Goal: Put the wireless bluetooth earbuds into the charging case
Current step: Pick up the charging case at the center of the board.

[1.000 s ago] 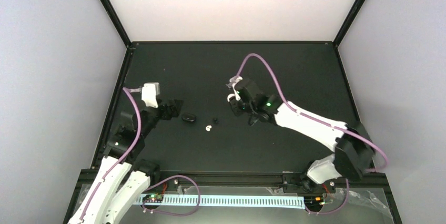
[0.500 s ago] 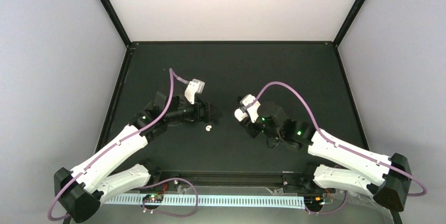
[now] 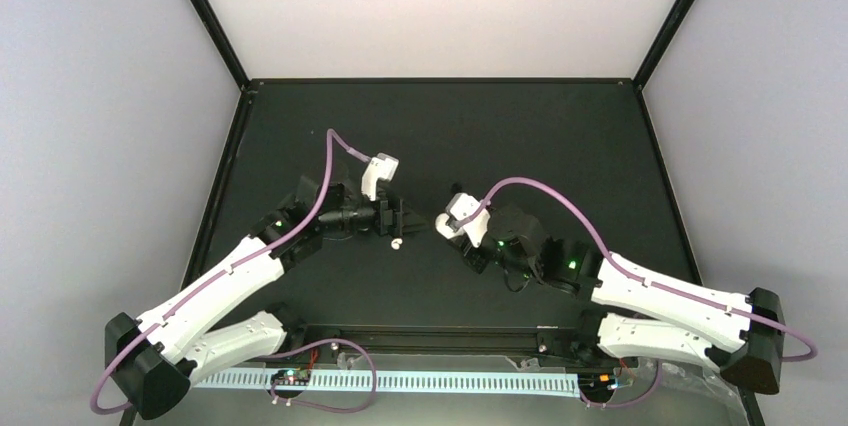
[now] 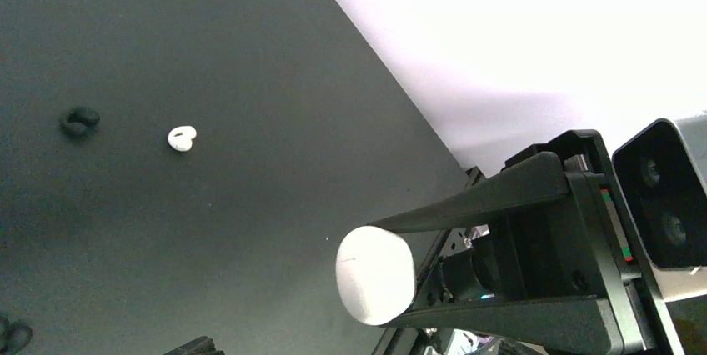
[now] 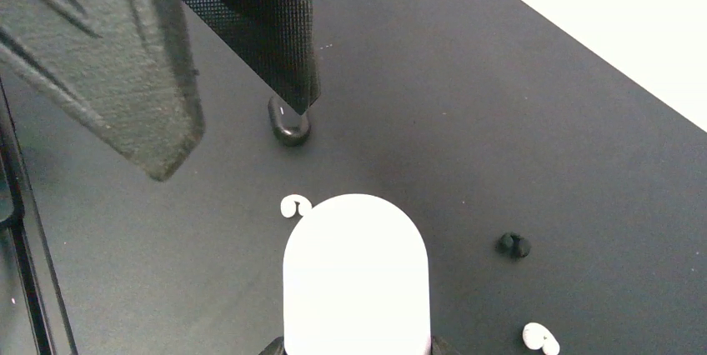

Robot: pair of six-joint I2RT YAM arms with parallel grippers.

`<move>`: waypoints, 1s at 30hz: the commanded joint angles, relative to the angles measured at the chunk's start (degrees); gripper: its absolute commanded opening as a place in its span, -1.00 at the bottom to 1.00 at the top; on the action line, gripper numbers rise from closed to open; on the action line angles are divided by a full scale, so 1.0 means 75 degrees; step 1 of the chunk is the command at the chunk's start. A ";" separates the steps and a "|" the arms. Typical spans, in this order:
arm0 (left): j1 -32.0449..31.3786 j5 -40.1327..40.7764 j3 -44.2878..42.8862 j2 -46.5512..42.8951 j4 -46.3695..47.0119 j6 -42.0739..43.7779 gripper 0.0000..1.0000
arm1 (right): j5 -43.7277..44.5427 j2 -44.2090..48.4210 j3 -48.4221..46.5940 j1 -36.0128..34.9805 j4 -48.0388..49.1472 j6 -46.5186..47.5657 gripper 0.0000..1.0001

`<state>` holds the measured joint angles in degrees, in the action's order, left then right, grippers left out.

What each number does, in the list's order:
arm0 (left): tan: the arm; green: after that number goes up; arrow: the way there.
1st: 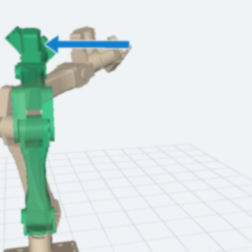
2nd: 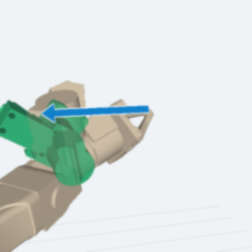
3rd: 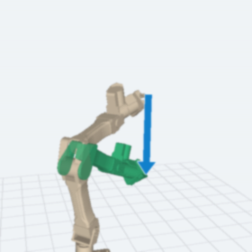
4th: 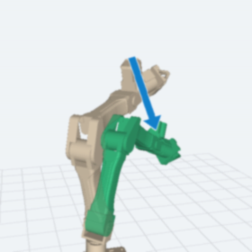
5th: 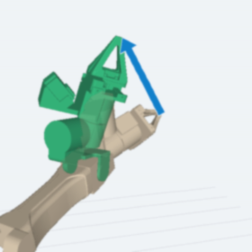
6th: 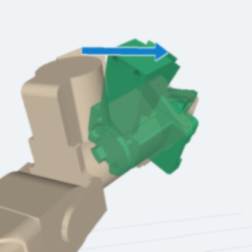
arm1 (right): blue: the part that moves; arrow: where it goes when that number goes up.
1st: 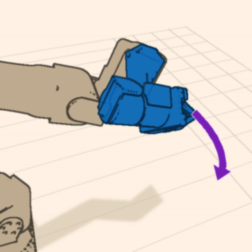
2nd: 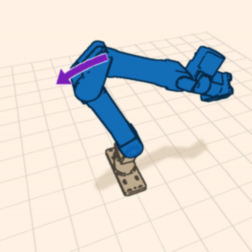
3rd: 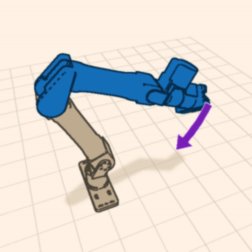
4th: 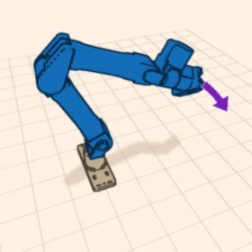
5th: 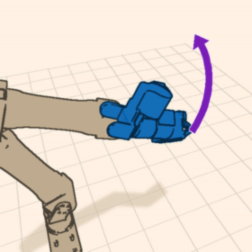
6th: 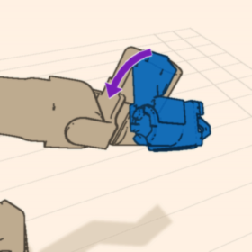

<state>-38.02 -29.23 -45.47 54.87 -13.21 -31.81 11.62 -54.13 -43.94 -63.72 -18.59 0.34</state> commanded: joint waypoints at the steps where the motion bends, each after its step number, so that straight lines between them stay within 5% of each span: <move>1: -0.0084 -0.0241 0.0074 0.0031 0.0122 -0.0005 0.74 | 0.0524 -0.0201 -0.0363 -0.0233 0.0150 0.0436 -0.27; 10: -0.0098 -0.0551 0.0300 0.0063 0.0503 -0.0086 0.33 | 0.0662 -0.0600 -0.0724 -0.0561 0.0265 0.0883 -0.26; 30: -0.0133 -0.0944 0.0675 0.0211 0.1255 -0.0661 -0.10 | 0.0824 -0.1061 -0.1090 -0.0828 0.0680 0.1044 -0.26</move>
<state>-38.65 -33.43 -40.99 55.66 -7.57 -34.54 16.14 -62.06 -50.72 -69.47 -16.05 7.49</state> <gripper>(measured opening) 0.470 0.375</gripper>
